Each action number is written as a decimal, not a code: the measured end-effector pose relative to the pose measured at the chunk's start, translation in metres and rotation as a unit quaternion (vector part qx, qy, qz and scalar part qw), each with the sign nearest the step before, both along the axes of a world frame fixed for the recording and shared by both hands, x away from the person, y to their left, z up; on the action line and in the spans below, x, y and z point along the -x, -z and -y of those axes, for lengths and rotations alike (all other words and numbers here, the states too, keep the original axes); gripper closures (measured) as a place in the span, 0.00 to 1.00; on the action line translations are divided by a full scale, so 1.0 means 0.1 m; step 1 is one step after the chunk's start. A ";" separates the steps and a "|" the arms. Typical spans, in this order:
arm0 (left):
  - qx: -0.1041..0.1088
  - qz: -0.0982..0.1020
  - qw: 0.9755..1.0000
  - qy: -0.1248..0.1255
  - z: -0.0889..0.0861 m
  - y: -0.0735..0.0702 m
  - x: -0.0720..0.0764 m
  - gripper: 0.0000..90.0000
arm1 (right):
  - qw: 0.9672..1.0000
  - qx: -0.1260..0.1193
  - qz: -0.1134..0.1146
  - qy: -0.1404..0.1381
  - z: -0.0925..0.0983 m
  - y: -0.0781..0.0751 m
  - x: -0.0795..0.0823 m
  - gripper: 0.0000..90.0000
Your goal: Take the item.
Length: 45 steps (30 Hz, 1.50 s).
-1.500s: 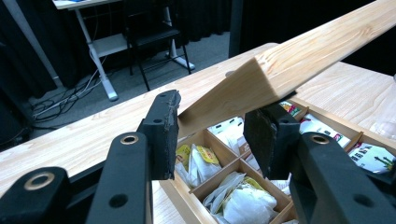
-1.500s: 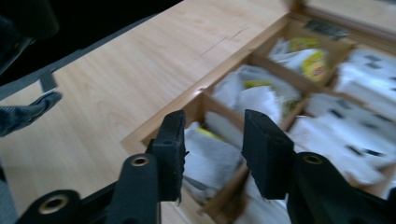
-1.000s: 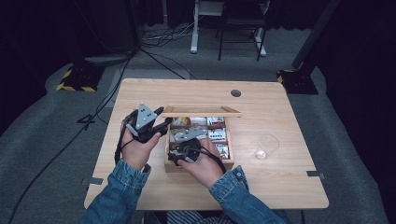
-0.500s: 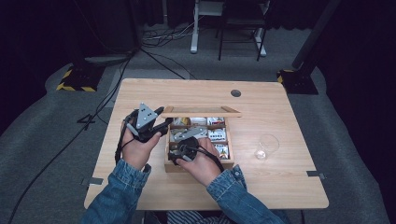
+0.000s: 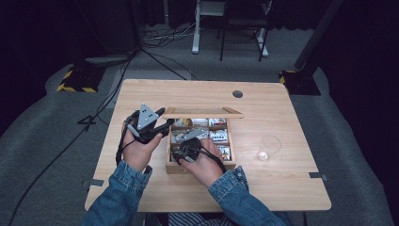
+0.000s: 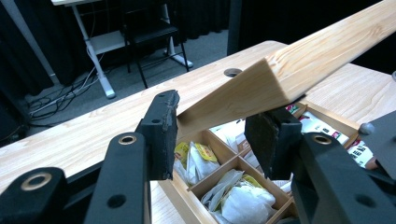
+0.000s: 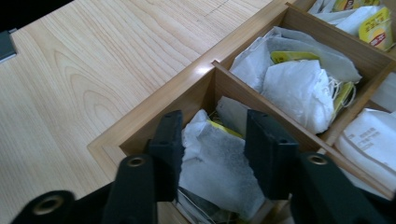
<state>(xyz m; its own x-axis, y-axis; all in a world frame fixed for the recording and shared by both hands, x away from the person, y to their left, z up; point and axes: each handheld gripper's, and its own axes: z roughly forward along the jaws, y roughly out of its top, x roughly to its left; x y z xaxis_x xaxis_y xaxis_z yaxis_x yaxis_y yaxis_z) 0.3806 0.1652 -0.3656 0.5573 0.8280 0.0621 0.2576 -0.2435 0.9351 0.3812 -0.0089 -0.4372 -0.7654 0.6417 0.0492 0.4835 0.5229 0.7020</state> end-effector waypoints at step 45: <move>-0.002 -0.003 1.000 -0.002 0.01 0.01 -0.03 0.60 | 0.998 -0.047 0.015 -0.025 0.26 -0.31 0.08 1.00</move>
